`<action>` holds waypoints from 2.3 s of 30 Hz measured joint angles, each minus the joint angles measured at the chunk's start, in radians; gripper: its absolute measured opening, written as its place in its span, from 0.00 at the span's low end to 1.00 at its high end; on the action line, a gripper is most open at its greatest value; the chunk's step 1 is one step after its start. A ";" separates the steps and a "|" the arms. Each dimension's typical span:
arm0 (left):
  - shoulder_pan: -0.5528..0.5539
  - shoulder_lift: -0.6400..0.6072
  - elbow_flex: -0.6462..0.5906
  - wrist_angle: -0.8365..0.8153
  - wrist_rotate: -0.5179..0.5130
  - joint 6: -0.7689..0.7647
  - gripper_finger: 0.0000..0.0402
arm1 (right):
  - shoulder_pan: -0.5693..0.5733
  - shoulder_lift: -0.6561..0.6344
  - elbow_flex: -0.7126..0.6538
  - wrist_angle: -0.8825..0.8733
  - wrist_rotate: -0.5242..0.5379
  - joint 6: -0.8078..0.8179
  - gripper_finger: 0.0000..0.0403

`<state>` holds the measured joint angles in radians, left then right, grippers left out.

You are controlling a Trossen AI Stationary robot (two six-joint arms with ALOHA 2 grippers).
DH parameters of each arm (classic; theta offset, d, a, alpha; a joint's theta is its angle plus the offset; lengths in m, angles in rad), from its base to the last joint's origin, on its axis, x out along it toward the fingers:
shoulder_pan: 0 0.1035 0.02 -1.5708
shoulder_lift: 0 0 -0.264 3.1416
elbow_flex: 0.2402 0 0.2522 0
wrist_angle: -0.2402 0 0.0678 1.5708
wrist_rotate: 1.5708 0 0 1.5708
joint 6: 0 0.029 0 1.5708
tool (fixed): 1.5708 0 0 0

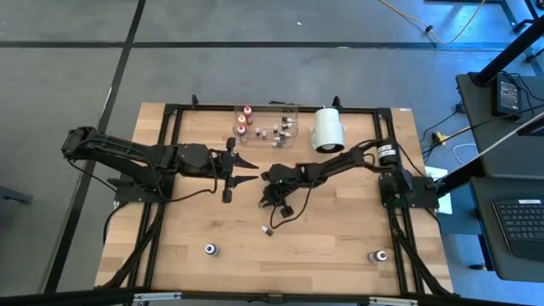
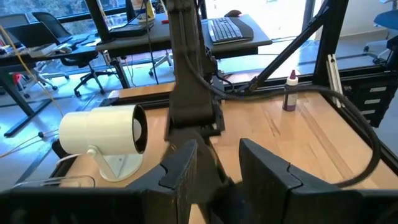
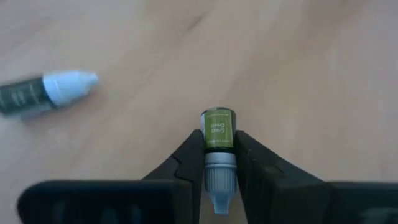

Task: Pick & Place food coloring
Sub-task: Put the green food coloring bottle into the transparent bin, then put the blue food coloring bottle into the transparent bin

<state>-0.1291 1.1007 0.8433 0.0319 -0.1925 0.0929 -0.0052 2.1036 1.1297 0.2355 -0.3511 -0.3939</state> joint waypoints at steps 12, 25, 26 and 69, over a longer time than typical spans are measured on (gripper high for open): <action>0.000 0.000 0.000 -0.005 0.000 0.084 0.30 | -0.137 -0.314 0.097 -0.303 0.464 -0.097 0.21; 0.000 0.000 0.000 -0.006 -0.001 0.097 0.29 | -0.456 -0.268 0.095 -0.320 0.347 -0.023 0.22; 0.000 0.000 0.000 -0.006 -0.001 0.097 0.29 | -0.469 -0.257 0.095 -0.323 0.330 -0.007 0.22; 0.000 0.000 0.000 -0.006 -0.027 0.096 0.28 | -0.477 -0.346 0.096 -0.395 0.295 0.076 0.43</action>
<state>-0.1287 1.1010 0.8433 0.0254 -0.2195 0.1890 -0.4827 1.7579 1.2256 -0.1593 -0.0559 -0.3183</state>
